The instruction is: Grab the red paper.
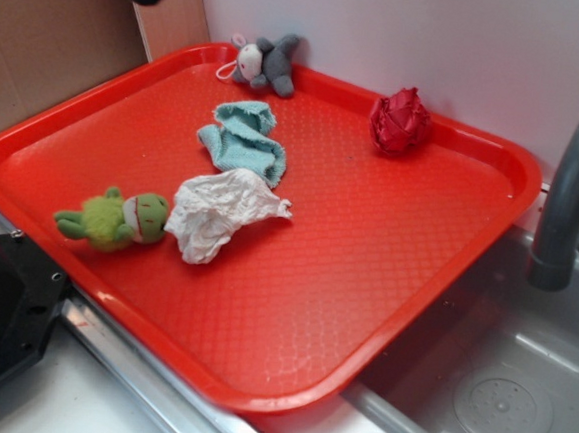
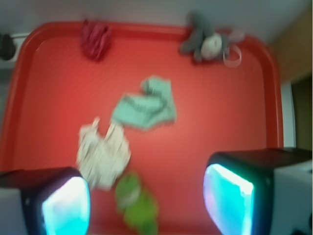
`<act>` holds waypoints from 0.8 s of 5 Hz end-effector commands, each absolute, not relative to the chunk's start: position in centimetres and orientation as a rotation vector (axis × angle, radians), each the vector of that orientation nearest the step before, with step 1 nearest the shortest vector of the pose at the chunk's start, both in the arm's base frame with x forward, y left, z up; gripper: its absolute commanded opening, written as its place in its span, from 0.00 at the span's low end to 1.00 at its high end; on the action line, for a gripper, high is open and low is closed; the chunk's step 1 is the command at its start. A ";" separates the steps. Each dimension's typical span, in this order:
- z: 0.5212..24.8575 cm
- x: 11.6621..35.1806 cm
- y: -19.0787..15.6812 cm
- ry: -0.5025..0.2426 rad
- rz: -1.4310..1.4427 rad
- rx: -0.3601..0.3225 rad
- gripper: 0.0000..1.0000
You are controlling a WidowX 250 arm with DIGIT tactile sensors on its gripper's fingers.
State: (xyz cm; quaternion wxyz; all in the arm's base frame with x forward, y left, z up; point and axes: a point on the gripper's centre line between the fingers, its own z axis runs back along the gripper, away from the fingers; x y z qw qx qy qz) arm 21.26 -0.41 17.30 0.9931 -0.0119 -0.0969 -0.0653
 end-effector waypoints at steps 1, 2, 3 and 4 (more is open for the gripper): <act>17.7 24.6 -0.9 -0.292 -0.167 -0.013 1.00; 17.7 24.6 -0.9 -0.292 -0.167 -0.013 1.00; 17.7 24.6 -0.9 -0.292 -0.167 -0.013 1.00; 16.1 28.7 -3.7 -0.226 -0.304 0.007 1.00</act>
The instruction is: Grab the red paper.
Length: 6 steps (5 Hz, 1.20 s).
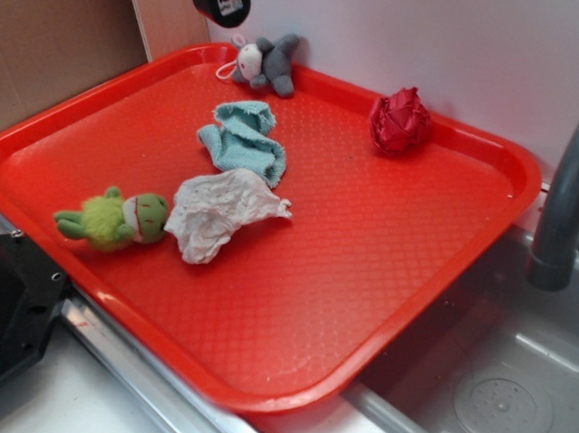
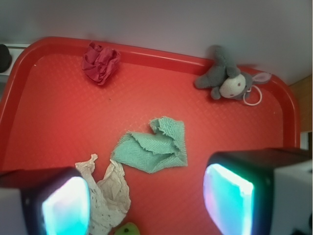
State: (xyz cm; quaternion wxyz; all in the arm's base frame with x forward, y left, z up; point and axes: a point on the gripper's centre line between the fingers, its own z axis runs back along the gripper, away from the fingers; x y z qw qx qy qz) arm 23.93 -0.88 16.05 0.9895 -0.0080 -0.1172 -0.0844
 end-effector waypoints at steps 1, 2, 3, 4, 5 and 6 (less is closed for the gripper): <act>13.7 31.9 -6.1 -0.264 -0.301 0.035 1.00; 11.3 32.9 -7.4 -0.217 -0.292 0.028 1.00; 8.9 32.4 -8.6 -0.219 -0.253 0.060 1.00; 7.3 32.7 -9.3 -0.360 -0.195 -0.009 1.00; 6.5 34.5 -10.1 -0.379 -0.204 -0.039 1.00; 5.6 36.2 -10.3 -0.354 -0.230 -0.025 1.00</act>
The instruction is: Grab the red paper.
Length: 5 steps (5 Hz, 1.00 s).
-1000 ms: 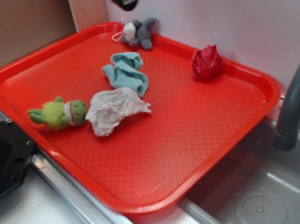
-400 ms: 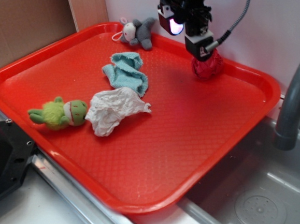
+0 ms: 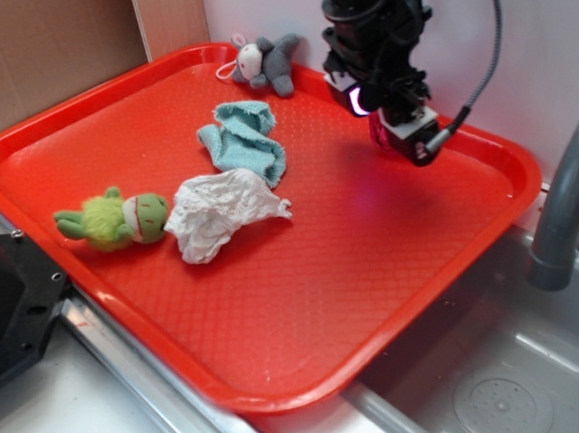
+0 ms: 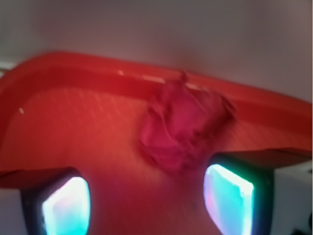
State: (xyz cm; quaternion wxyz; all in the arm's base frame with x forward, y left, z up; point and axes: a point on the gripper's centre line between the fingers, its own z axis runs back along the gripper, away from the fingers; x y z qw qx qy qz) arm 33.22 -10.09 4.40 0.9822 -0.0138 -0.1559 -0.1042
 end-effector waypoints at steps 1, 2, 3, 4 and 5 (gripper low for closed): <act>4.8 37.8 -9.4 -0.312 -0.241 -0.011 1.00; 4.8 38.0 -8.7 -0.302 -0.249 0.017 0.75; 5.0 37.3 -8.5 -0.300 -0.249 0.001 0.00; 7.5 35.5 -9.3 -0.345 -0.302 -0.033 0.00; 12.5 32.4 -10.7 -0.393 -0.373 -0.099 0.00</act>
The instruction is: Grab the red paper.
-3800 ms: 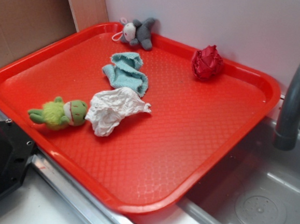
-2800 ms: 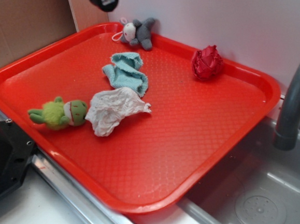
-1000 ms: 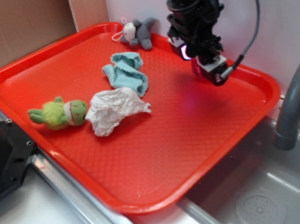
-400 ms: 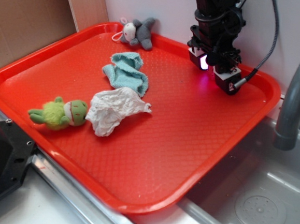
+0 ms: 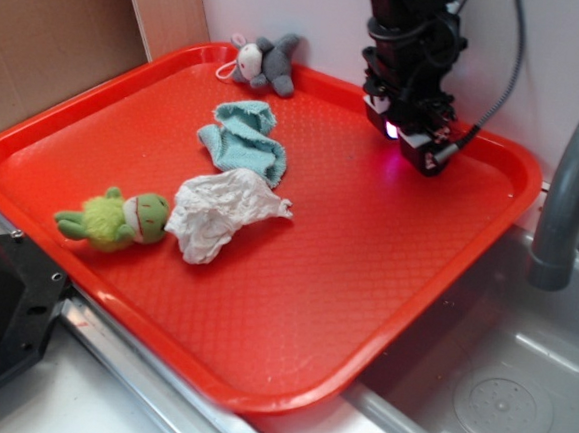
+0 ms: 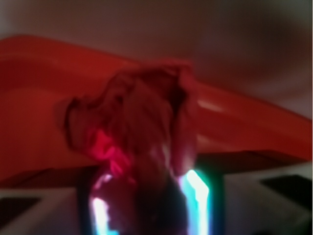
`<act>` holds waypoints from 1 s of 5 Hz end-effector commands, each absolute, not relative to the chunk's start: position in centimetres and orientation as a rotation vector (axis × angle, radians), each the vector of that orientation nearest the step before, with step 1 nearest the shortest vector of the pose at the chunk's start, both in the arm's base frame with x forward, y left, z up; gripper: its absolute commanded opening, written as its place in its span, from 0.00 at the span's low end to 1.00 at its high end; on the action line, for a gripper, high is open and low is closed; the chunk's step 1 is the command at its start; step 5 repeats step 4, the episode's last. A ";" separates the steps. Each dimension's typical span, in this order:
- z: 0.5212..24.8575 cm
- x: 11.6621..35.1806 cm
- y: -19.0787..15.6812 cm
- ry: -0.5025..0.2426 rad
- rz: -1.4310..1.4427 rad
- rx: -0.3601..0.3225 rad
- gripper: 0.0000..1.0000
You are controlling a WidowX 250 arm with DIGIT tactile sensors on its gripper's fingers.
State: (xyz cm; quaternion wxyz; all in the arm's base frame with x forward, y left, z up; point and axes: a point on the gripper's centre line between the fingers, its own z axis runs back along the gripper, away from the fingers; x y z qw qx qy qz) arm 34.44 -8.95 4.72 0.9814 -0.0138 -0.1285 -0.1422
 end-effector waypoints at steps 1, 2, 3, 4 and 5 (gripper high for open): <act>17.9 29.4 -11.1 -0.249 -0.386 -0.226 0.00; 22.9 26.4 -11.2 -0.221 -0.363 -0.226 0.00; 28.0 25.5 -10.8 -0.155 -0.315 -0.236 0.00; 28.1 26.4 -10.8 -0.100 -0.284 -0.204 0.00; 28.1 26.4 -10.8 -0.100 -0.284 -0.204 0.00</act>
